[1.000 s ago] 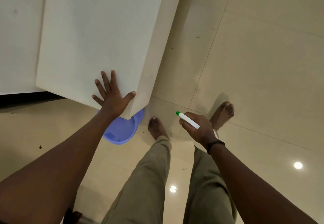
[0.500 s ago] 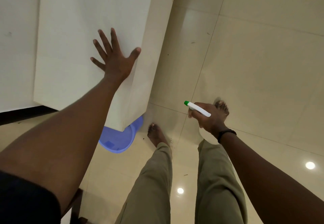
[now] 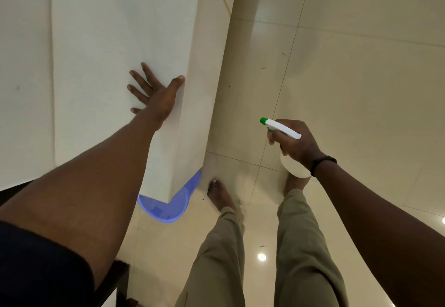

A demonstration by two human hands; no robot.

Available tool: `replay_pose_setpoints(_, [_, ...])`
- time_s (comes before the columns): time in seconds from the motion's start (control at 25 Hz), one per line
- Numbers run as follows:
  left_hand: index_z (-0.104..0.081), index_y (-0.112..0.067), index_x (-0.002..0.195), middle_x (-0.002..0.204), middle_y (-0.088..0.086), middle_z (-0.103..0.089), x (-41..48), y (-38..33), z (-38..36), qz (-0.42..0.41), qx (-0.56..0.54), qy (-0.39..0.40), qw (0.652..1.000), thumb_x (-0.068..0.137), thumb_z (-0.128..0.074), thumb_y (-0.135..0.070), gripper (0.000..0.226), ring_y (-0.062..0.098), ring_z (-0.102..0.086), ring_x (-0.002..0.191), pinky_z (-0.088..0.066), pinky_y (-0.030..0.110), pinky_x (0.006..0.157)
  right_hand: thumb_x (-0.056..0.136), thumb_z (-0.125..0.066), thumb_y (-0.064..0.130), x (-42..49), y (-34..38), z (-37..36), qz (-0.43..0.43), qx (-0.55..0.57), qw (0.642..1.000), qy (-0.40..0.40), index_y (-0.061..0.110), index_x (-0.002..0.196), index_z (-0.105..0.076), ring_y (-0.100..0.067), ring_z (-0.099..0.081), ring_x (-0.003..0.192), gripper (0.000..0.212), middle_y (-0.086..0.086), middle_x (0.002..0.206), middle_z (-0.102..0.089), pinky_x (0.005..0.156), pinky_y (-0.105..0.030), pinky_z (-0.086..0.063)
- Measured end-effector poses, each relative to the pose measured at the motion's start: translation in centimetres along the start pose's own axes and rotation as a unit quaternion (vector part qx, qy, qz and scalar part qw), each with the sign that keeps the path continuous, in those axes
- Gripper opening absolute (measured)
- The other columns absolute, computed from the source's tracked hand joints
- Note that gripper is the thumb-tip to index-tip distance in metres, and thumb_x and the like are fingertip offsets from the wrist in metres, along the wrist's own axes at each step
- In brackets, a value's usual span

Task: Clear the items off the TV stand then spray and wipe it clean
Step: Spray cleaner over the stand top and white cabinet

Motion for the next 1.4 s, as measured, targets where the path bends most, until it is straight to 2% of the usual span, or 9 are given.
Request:
replay_pose_setpoints(0.12, [0.022, -0.036, 0.159, 0.165, -0.005, 0.035, 0.1, 0.0, -0.1, -0.002, -0.001, 0.001, 1.0, 0.086, -0.047, -0.082, 0.11, 0.028, 0.032, 0.152, 0.017, 0.072, 0.113, 0.089, -0.055, 0.028, 1.7, 0.9, 1.6, 0.024, 0.006, 1.0, 0.0, 0.023, 0.084, -0.076, -0.021, -0.058, 0.046, 0.023, 0.001, 0.067, -0.069, 0.059, -0.034, -0.05])
replay_pose_setpoints(0.24, [0.023, -0.036, 0.159, 0.164, -0.005, 0.037, 0.3, 0.2, -0.2, 0.004, -0.006, 0.002, 1.0, 0.088, -0.049, -0.079, 0.109, 0.027, 0.034, 0.152, 0.017, 0.071, 0.113, 0.081, -0.054, 0.032, 3.8, 1.5, 3.6, 0.005, 0.029, 0.999, -0.034, 0.02, 0.066, -0.068, -0.024, -0.053, 0.043, 0.023, -0.009, 0.063, -0.066, 0.055, -0.036, -0.045])
replay_pose_setpoints(0.36, [0.022, -0.036, 0.159, 0.165, -0.006, 0.036, 0.3, 0.1, -0.1, 0.013, -0.012, -0.008, 1.0, 0.09, -0.05, -0.076, 0.108, 0.026, 0.034, 0.152, 0.017, 0.07, 0.114, 0.074, -0.053, 0.033, 6.1, 2.5, 5.3, -0.004, 0.024, 0.998, -0.052, 0.019, 0.056, -0.057, -0.02, -0.047, 0.04, 0.024, -0.001, 0.05, -0.055, 0.053, -0.033, -0.04])
replay_pose_setpoints(0.6, [0.02, -0.037, 0.16, 0.166, -0.008, 0.033, 0.8, 0.3, -0.2, 0.023, -0.023, -0.019, 0.999, 0.088, -0.052, -0.076, 0.109, 0.023, 0.033, 0.153, 0.017, 0.07, 0.115, 0.09, -0.055, 0.023, 9.8, 6.5, 8.2, 0.04, -0.017, 0.999, -0.017, 0.024, 0.079, -0.073, -0.023, -0.058, 0.043, 0.021, -0.022, 0.086, -0.073, 0.066, -0.037, -0.052])
replay_pose_setpoints(0.84, [0.021, -0.039, 0.159, 0.165, -0.011, 0.034, 1.5, 0.8, -0.3, 0.038, -0.018, -0.025, 0.999, 0.085, -0.052, -0.079, 0.112, 0.022, 0.032, 0.153, 0.016, 0.069, 0.115, 0.077, -0.054, 0.032, 12.3, 8.7, 10.8, 0.01, -0.017, 0.997, -0.068, 0.019, 0.058, -0.059, -0.027, -0.052, 0.041, 0.024, -0.011, 0.057, -0.061, 0.053, -0.033, -0.043])
replay_pose_setpoints(0.96, [0.023, -0.038, 0.158, 0.165, -0.01, 0.035, 1.5, 1.0, -0.3, 0.055, -0.005, -0.029, 0.998, 0.087, -0.055, -0.076, 0.112, 0.023, 0.032, 0.153, 0.015, 0.068, 0.115, 0.082, -0.054, 0.033, 13.2, 9.9, 11.9, 0.008, -0.014, 0.998, -0.055, 0.02, 0.072, -0.069, -0.032, -0.057, 0.045, 0.022, -0.012, 0.074, -0.072, 0.058, -0.038, -0.049])
replay_pose_setpoints(1.12, [0.024, -0.037, 0.158, 0.163, -0.01, 0.037, 1.4, 0.7, -0.3, 0.072, -0.006, -0.013, 0.997, 0.09, -0.058, -0.068, 0.111, 0.022, 0.034, 0.152, 0.016, 0.066, 0.117, 0.085, -0.053, 0.036, 13.9, 12.0, 13.4, 0.007, -0.025, 0.999, -0.042, 0.025, 0.081, -0.073, -0.021, -0.059, 0.046, 0.023, -0.007, 0.087, -0.076, 0.067, -0.042, -0.055])
replay_pose_setpoints(1.28, [0.0, -0.028, 0.162, 0.17, -0.005, 0.02, 0.8, -1.9, 0.8, 0.076, -0.055, -0.074, 0.993, 0.087, -0.068, -0.043, 0.103, 0.026, 0.02, 0.157, 0.005, 0.067, 0.121, 0.089, -0.054, 0.035, 14.4, 13.5, 15.1, 0.006, -0.029, 0.999, -0.045, 0.025, 0.085, -0.073, -0.012, -0.058, 0.049, 0.022, -0.005, 0.088, -0.074, 0.062, -0.039, -0.054])
replay_pose_setpoints(1.4, [-0.005, -0.029, 0.163, 0.171, -0.006, 0.016, 2.4, -8.2, 2.4, 0.022, -0.049, -0.112, 0.992, 0.09, -0.066, -0.049, 0.097, 0.023, 0.014, 0.158, 0.003, 0.068, 0.121, 0.09, -0.054, 0.036, 15.7, 13.8, 16.3, 0.01, -0.01, 0.998, -0.053, 0.024, 0.087, -0.073, -0.009, -0.058, 0.05, 0.022, -0.007, 0.091, -0.074, 0.059, -0.036, -0.053])
Point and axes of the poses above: each hand's wrist, its own x-axis towards the middle knuckle, its own z-axis out of the back of the hand, y = z × x, the point moved 9 cm from there along x, towards the middle knuckle
